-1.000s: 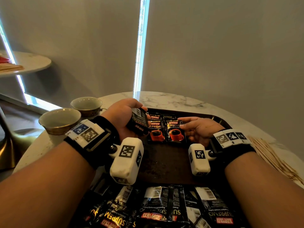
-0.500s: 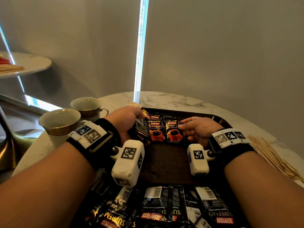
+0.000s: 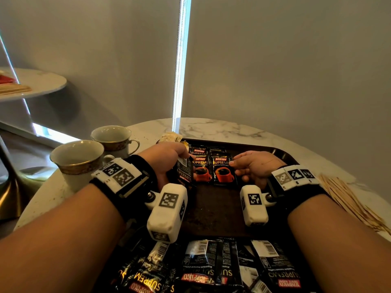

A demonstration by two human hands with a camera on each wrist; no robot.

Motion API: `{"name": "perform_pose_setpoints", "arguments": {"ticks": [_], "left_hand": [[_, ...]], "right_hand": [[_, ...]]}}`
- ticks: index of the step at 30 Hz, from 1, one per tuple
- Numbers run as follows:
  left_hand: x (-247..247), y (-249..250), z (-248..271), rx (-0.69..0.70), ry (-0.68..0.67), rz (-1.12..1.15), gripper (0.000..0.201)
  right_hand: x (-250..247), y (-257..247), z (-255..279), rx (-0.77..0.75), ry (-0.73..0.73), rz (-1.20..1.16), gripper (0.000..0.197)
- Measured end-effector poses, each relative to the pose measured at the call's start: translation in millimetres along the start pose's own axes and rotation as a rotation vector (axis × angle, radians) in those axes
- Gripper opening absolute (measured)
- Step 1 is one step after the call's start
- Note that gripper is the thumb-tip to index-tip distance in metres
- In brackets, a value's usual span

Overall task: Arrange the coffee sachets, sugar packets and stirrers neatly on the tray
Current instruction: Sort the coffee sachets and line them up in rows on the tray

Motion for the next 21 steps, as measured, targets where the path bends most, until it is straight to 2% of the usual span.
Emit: {"name": "perform_pose_setpoints", "arguments": {"ticks": [7,14,19,21], "left_hand": [[1.6,-0.5,0.5,0.01,0.02,0.002,0.026],[0.1,-0.5,1.9,-0.008,0.012,0.038,0.026],[-1.4,-3.1,1.2,0.006,0.018,0.197,0.05],[-0.4,-1.4,2.9,0.001,-0.016,0.252,0.046]], "right_hand": [[0.2,0.3,0.5,0.014,-0.004,0.004,0.021],[1.6,-0.3,0.2,0.027,-0.039,0.023,0.009],[1.8,1.2,-1.5,0.069,-0.034,-0.042,0.017],[0.2,1.2,-0.4,0.079,-0.02,-0.089,0.015]]}}
Point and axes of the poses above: each hand's wrist, its own z-axis away from the middle knuckle, its own x-axis out of the palm, y = z × x, the point moved 2 cm from there along -z, towards the middle knuckle, and after that the axes turned 14 degrees about z, right-handed, at the moved point
